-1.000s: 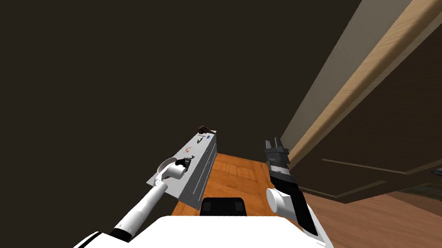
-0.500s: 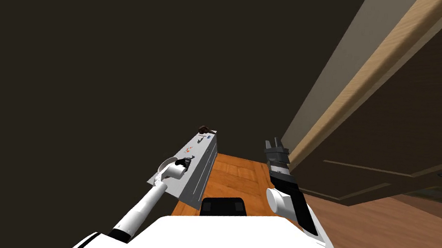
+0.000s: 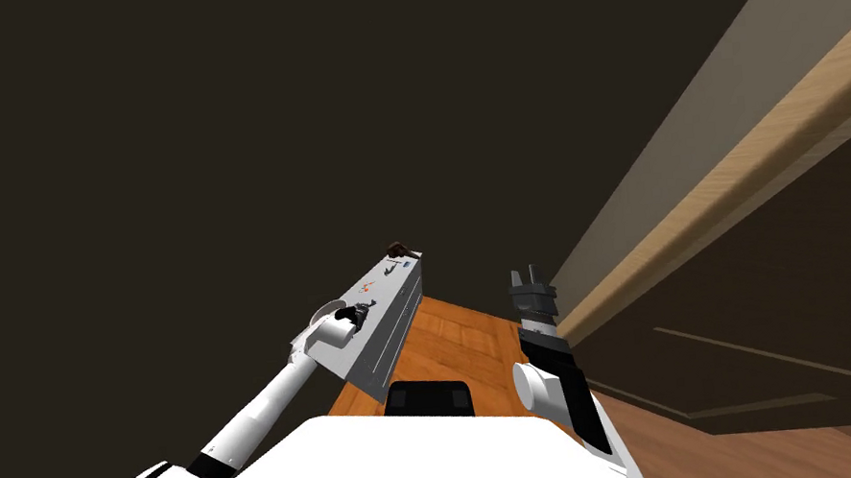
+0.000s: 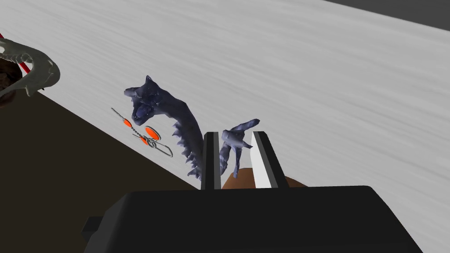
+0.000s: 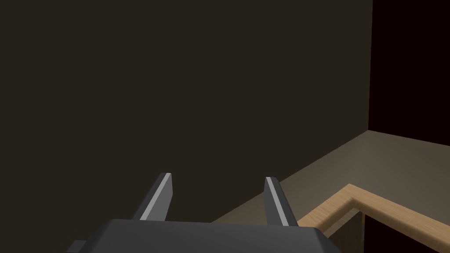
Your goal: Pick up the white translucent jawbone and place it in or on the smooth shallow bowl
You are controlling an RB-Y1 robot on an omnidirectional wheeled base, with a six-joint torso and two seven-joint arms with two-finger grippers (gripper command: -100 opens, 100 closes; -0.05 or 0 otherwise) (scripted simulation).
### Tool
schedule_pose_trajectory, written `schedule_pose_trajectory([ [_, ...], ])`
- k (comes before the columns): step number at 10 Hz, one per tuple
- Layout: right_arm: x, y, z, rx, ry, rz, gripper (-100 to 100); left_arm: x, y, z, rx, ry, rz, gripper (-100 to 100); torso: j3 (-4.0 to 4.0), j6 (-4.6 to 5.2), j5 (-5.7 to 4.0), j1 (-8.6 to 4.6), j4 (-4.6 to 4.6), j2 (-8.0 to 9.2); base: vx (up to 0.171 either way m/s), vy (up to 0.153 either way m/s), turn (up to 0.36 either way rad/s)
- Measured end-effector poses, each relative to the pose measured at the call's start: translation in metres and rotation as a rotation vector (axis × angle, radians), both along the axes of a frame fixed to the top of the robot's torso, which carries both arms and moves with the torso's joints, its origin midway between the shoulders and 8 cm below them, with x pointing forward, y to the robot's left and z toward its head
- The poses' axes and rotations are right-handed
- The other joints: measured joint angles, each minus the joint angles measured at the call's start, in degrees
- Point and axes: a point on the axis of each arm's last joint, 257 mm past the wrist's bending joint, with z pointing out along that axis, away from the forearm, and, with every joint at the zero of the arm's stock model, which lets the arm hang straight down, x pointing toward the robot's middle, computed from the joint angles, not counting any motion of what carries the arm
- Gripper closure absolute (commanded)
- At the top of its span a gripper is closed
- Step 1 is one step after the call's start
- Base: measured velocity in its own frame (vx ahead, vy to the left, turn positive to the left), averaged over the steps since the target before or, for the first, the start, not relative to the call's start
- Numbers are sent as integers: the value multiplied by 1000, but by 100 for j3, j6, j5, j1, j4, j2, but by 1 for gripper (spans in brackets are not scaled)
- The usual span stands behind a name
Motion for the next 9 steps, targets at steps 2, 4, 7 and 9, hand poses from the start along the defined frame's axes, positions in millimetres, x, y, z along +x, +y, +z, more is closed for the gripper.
schedule_pose_trajectory([
  [2,0,0,0,0,0,0,0,0,0,0,0,1,-1,100,2,4,3,8,1,5,-29,-32,-14],
  [4,0,0,0,0,0,0,0,14,14,27,45,-31,-6,100,21,8,-9,-45,10,36,-72,-155,-49],
  [7,0,0,0,0,0,0,0,20,24,48,97,-39,-17,100,19,14,-10,-50,9,32,-47,-141,-65],
  [9,0,0,0,0,0,0,0,23,34,64,142,-43,-27,100,14,15,-13,-68,6,24,-21,-163,-63],
])
